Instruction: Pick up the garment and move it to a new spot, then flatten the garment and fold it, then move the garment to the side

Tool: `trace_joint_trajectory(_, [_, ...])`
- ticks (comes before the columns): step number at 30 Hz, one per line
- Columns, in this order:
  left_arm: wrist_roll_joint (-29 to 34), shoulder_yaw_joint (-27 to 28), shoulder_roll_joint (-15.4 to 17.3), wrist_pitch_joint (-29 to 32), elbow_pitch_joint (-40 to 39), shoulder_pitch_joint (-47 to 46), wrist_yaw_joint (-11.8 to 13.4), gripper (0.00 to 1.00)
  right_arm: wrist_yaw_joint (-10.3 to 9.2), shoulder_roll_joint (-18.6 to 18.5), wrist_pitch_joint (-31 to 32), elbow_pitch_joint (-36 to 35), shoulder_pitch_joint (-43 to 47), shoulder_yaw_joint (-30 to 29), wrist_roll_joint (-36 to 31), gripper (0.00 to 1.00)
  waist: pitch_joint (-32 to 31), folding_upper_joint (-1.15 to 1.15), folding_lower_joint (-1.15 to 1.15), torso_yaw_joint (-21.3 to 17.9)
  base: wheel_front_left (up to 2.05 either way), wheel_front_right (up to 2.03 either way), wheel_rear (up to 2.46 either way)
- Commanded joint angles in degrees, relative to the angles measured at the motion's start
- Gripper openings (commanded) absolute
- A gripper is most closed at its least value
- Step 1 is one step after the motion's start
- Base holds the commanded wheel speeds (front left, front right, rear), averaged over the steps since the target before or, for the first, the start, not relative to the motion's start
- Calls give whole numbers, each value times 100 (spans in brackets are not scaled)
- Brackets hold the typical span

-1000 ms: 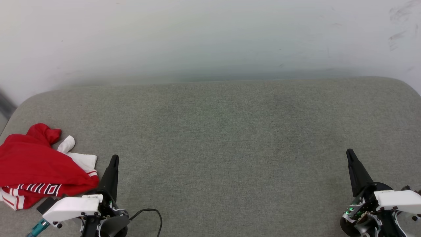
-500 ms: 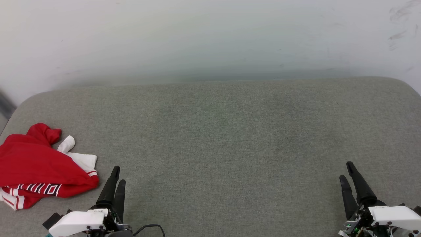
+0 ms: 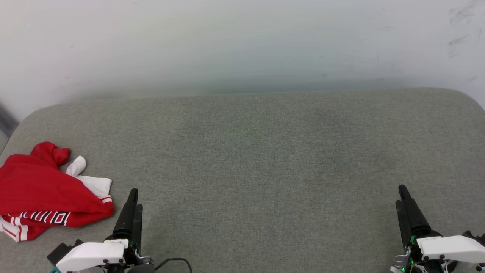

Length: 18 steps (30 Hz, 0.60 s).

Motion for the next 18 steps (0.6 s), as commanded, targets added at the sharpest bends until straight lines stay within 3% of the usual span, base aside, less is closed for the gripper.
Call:
trace_joint_trajectory(1, [221, 69, 18, -76, -139, -34, 0, 100, 1, -2, -85, -137, -52, 3, -337, 100, 2, 0, 0, 2, 0, 0, 0])
trace_joint_trajectory(9, [890, 386, 22, -266, -230, -19, 0, 100, 1, -2, -275, -347, -37, -154, -1311, 100, 10, 0, 0, 7, 0, 0, 0])
trace_joint_trajectory(18, [1792, 737, 25, -460, -513, -54, -1, 100, 1, -1, -471, -869, -29, -62, -2881, 100, 33, 0, 0, 14, 0, 0, 0])
